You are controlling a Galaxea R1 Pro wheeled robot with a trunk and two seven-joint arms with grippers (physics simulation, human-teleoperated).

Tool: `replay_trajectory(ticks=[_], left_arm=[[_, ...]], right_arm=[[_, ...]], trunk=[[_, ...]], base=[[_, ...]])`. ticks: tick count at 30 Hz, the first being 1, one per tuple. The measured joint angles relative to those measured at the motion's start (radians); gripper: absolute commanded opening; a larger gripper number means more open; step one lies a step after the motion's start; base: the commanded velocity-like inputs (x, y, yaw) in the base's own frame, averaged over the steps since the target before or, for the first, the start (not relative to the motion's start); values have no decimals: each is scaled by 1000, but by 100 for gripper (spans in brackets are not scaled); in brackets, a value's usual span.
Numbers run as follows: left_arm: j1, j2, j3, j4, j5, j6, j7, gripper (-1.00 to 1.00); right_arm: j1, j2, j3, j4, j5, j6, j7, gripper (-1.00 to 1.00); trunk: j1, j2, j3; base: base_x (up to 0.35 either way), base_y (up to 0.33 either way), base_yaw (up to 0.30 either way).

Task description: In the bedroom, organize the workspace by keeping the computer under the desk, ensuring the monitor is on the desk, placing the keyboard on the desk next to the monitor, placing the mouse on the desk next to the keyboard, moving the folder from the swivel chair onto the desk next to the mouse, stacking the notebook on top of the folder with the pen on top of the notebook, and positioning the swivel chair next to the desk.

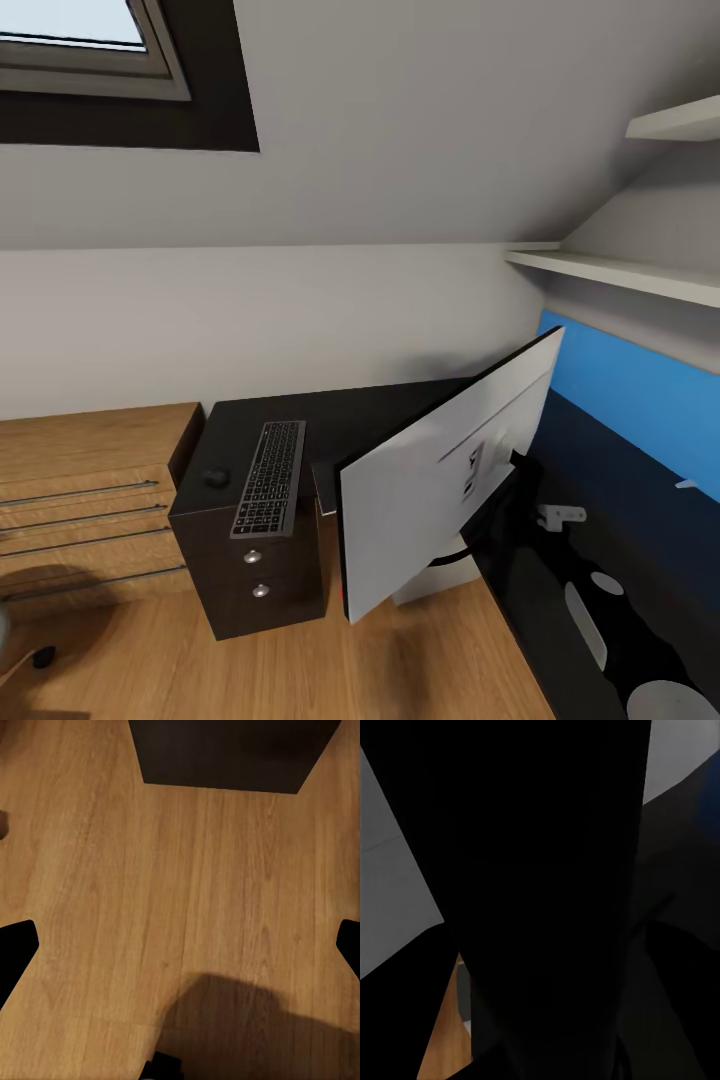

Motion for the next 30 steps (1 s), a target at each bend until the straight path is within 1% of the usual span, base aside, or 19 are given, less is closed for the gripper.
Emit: replay_trajectory(ticks=[3,5,30], left_arm=[[0,0,0,0,0,0,0,100],[0,0,0,0,0,0,0,100],[0,0,0,-1,0,1,2,100]], right_arm=[[0,0,-1,0,0,0,-2,-100],[0,-1,-3,0,-2,1,-3,-100],[0,-1,-2,-18,3,0,-6,-100]], trunk=[[0,0,0],[0,0,0],[1,0,0]], base=[[-23,0,0],[-219,0,0],[-335,0,0]])
